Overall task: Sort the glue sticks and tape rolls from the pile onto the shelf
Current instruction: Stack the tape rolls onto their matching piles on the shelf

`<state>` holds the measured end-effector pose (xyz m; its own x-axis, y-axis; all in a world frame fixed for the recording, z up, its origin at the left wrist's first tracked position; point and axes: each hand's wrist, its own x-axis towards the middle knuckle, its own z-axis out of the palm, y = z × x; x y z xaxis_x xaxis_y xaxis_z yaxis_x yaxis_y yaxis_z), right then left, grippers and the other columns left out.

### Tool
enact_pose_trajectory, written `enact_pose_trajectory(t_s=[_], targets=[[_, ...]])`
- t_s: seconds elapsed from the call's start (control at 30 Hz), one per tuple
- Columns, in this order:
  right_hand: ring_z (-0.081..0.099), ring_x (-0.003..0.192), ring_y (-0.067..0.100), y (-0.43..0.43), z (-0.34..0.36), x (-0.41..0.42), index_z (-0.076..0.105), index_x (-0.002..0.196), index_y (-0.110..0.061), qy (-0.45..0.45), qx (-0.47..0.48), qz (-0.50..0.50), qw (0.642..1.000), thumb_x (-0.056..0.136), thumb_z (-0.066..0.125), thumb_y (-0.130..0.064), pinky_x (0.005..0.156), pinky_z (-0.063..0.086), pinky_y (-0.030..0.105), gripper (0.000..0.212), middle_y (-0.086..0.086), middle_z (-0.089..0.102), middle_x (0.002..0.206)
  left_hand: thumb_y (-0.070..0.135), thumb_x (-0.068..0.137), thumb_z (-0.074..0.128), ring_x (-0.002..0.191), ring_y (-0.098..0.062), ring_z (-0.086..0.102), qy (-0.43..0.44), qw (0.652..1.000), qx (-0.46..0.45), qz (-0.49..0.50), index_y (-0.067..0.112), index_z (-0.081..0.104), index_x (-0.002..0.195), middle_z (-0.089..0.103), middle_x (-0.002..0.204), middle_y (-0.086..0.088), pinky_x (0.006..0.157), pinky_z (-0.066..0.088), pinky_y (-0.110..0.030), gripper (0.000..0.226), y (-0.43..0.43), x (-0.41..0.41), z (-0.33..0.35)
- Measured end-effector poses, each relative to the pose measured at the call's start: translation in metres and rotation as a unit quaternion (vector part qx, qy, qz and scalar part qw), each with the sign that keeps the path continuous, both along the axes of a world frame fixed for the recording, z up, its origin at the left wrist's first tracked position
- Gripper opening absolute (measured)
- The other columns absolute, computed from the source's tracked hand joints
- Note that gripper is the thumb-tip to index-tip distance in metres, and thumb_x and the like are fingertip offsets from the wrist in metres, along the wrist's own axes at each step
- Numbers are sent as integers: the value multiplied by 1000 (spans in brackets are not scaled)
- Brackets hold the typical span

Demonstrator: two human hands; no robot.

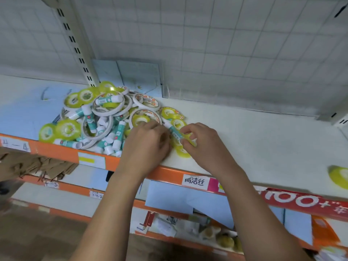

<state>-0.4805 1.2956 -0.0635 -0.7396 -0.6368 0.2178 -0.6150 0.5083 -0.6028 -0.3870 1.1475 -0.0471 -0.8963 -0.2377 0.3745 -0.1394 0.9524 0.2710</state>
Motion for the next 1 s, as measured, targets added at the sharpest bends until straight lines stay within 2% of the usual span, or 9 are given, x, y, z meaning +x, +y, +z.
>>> enact_pose_trajectory(t_s=[0.1,0.3,0.4,0.53,0.6,0.77,0.9,1.0], targets=[[58,99,15,-11,0,4,66,112,-20,4,-1,-4,1000,90,63,-22,86,44,26,23,-4,62,108,20,83,65,91,-31,57,6,1000,5,0,13,71,97,63,97,-5,76,47,-45,17,-12,5,1],[54,105,10,-29,5,19,64,115,-25,24,-1,49,999,89,65,-26,88,45,24,26,-11,58,109,20,86,65,94,-29,56,30,999,12,26,13,71,97,62,98,-4,78,48,-44,15,-36,19,1],[46,117,11,-39,3,27,59,125,-26,32,31,79,996,87,68,-34,95,41,24,40,-10,54,121,19,87,64,96,-29,56,42,998,19,50,12,69,101,62,100,-4,79,48,-44,16,-46,26,-2],[33,129,18,-51,1,34,47,139,-24,69,94,95,989,79,70,-54,109,33,32,71,-7,44,140,19,89,63,98,-26,56,48,996,32,70,13,67,106,61,103,-4,79,48,-39,19,-53,32,-7],[31,131,20,-55,-2,35,44,142,-23,90,118,93,985,77,69,-59,111,32,35,78,-5,42,143,18,89,62,98,-27,55,44,996,37,75,13,66,106,60,103,-4,77,48,-38,19,-53,31,-8],[32,129,21,-61,-4,35,44,138,-23,116,130,86,981,73,68,-62,109,32,36,79,-6,46,137,14,88,59,101,-28,55,51,994,58,83,12,65,110,59,104,-6,77,49,-40,23,-53,28,-10],[36,124,22,-62,-2,37,47,132,-20,137,126,93,978,75,67,-54,107,33,34,69,-3,47,131,12,86,59,103,-30,55,68,991,65,91,9,64,114,58,108,-9,78,49,-42,29,-56,23,-6],[38,123,23,-54,8,32,46,133,-21,114,89,77,986,72,66,-49,104,37,37,70,-3,44,133,14,86,60,111,-29,52,73,992,56,90,7,62,120,56,116,-9,87,48,-42,34,-60,19,-5]])
